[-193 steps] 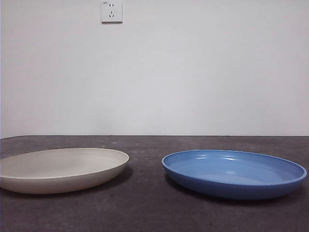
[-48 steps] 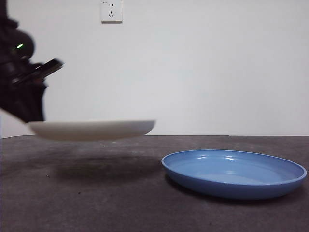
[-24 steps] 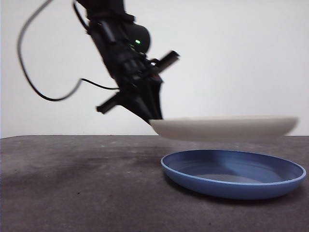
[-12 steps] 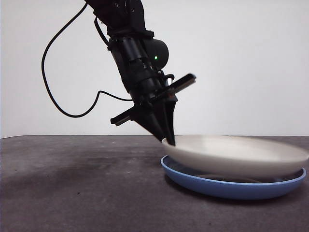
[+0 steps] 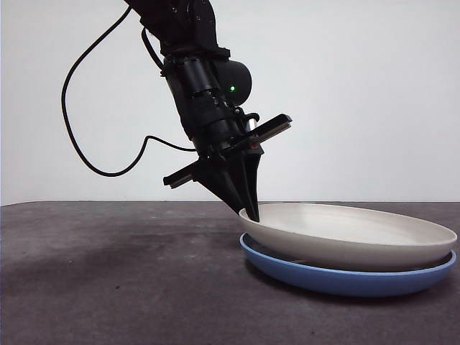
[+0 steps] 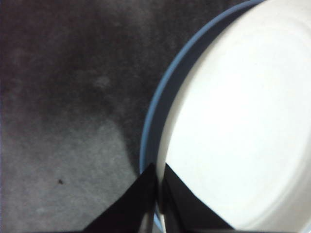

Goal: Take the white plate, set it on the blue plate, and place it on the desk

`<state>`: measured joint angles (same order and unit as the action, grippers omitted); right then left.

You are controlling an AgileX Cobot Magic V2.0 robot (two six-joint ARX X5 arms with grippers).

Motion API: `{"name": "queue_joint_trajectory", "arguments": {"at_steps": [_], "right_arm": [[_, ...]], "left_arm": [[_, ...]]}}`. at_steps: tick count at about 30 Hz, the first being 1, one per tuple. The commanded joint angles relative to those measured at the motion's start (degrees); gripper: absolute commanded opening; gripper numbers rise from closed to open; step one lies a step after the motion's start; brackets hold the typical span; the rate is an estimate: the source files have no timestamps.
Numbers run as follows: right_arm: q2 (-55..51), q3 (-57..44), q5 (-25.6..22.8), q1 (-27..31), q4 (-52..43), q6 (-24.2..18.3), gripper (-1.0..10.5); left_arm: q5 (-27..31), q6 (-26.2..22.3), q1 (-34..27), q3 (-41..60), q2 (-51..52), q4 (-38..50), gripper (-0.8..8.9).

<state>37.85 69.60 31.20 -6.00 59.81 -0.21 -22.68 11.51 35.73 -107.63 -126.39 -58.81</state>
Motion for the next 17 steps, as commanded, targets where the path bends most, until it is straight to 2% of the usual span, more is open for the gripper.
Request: {"name": "queue_joint_trajectory", "arguments": {"at_steps": [1,8,15,17], "right_arm": [[0.11,1.03,-0.2,-0.2,-0.22,-0.46,6.3],[0.11,1.03,-0.2,-0.24,-0.22,-0.46,6.3],[0.11,1.03,-0.2,-0.24,-0.22,-0.46,6.3],[0.11,1.03,-0.2,-0.24,-0.22,-0.46,6.3]], "left_arm": [[-0.2,0.04,0.85,-1.84,-1.68,0.35,1.03],[-0.24,-0.09,1.31,-1.86,-1.68,1.68,3.32],[-0.22,-0.52,1.2,-3.89,-1.68,0.83,4.45],[-0.22,-2.38,0.94,-5.73,-1.68,-1.46,4.54]]}}
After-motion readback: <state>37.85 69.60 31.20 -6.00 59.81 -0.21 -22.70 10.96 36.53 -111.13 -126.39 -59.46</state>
